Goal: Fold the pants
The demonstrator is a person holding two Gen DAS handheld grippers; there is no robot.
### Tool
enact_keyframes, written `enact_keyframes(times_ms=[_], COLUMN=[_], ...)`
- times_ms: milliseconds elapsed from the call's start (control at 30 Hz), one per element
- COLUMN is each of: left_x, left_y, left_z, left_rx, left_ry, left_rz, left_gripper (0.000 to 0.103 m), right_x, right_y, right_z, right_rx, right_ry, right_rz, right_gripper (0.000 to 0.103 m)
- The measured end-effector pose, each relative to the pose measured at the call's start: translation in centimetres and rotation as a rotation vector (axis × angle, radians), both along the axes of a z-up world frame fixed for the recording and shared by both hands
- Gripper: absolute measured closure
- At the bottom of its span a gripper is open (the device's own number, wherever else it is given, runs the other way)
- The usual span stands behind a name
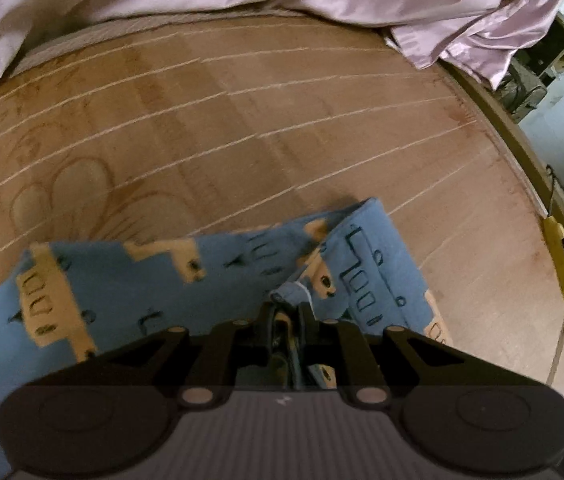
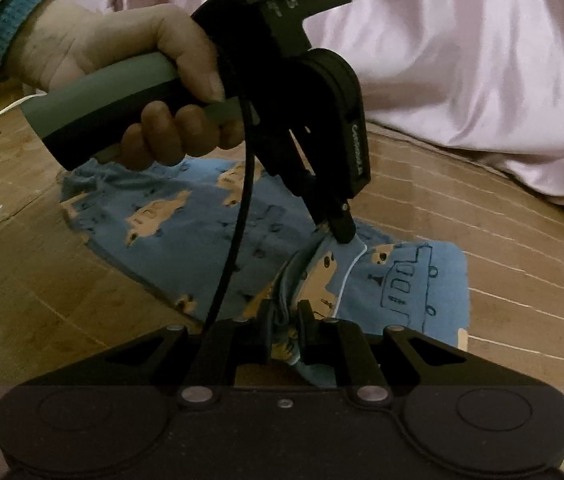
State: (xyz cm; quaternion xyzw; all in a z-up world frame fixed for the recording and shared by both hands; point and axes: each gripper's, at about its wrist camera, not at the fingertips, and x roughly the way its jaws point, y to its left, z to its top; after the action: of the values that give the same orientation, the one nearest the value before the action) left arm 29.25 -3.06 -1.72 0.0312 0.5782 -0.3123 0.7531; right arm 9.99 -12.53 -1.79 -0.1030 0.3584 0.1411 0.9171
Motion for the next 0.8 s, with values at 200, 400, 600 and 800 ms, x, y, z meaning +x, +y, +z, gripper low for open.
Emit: enact_keyframes(times_ms=[200,400,600,800], left_x=[0.2,0.2,0.2,0.6], left_y=[1.7,2.3,3.5,5.9], left_z=[-1.2,-1.2,-0.9,0.4], left_rx=[-0.031,-0.052,-0.038,-0.038], left_ry=[0.027,0.026,0.026,0.047], left_rz=[0.029,0.023,0.024,0.048], left_gripper=[0.090,0.090,0.090,0.090], right_x=[0.5,0.7,0.8,1.0], right_y=[0.3,0.0,0.4,2.9], right_z=[-0.9,-0.9,-0.4,0.4], right_rx=[0.011,0.048,0.096,0.112], right_ry=[0.041,0.057,0.058,0.040], right_rz=[0.002,-0.005,0.019,0.114], right_gripper=[0.091,0.091,0.091,0.091])
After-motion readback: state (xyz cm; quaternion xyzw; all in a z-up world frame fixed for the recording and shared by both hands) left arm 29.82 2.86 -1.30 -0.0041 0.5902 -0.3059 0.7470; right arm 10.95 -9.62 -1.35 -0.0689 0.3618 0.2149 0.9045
